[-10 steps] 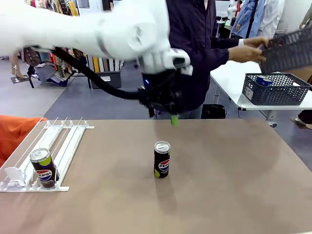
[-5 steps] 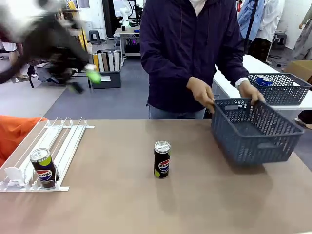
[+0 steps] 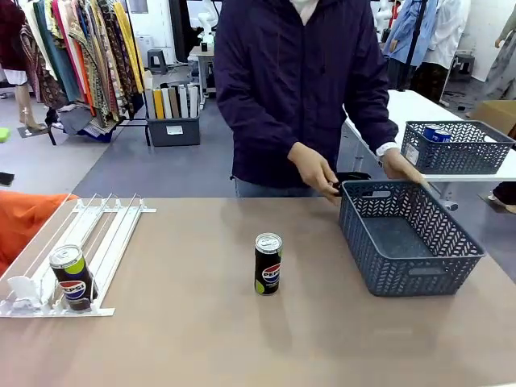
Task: Retrieve and store the cans from the dispenser.
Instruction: Pick up one can from the Automatic Can Dispenser and place it in the middle of the table.
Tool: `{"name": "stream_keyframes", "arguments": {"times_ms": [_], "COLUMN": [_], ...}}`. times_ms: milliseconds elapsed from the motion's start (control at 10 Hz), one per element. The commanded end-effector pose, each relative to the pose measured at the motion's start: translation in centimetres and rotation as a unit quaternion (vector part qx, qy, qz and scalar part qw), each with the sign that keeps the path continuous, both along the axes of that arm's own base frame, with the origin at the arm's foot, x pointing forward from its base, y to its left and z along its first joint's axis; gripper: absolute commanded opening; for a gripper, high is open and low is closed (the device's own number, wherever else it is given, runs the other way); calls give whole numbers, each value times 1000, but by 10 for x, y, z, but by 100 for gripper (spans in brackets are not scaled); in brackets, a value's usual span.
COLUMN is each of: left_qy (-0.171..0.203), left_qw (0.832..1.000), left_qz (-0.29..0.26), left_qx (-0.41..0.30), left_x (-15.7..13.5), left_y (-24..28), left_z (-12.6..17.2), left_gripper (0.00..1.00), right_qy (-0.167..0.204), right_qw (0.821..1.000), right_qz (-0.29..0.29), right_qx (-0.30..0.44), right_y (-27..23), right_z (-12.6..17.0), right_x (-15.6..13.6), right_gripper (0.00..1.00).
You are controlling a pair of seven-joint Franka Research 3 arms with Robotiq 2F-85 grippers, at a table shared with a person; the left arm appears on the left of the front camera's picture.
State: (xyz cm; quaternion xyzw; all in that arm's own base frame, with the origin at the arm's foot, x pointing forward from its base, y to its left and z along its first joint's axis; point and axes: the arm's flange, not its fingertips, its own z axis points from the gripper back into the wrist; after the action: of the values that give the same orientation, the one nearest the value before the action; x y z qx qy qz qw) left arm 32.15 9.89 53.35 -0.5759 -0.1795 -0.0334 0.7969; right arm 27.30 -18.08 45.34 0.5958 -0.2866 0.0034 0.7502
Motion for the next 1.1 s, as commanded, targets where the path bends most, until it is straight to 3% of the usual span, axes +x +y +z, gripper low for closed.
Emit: {"name": "stream_keyframes", "arguments": {"times_ms": [0, 1000], "left_qy": [10, 10], "left_qw": [998, 998], "left_qz": [-21, -21], "left_qx": [58, 58], "left_x": [9, 9], "left_y": [-16, -16], "left_z": [24, 24], "left_gripper": [100, 100], "right_qy": [-17, -17], "right_qw": [1000, 1000], "right_qz": [-4, -4], "right_qx": [8, 8], "right_y": [0, 0], "right_z": [4, 4], "right_x": [4, 4], "right_gripper": [100, 100]}}
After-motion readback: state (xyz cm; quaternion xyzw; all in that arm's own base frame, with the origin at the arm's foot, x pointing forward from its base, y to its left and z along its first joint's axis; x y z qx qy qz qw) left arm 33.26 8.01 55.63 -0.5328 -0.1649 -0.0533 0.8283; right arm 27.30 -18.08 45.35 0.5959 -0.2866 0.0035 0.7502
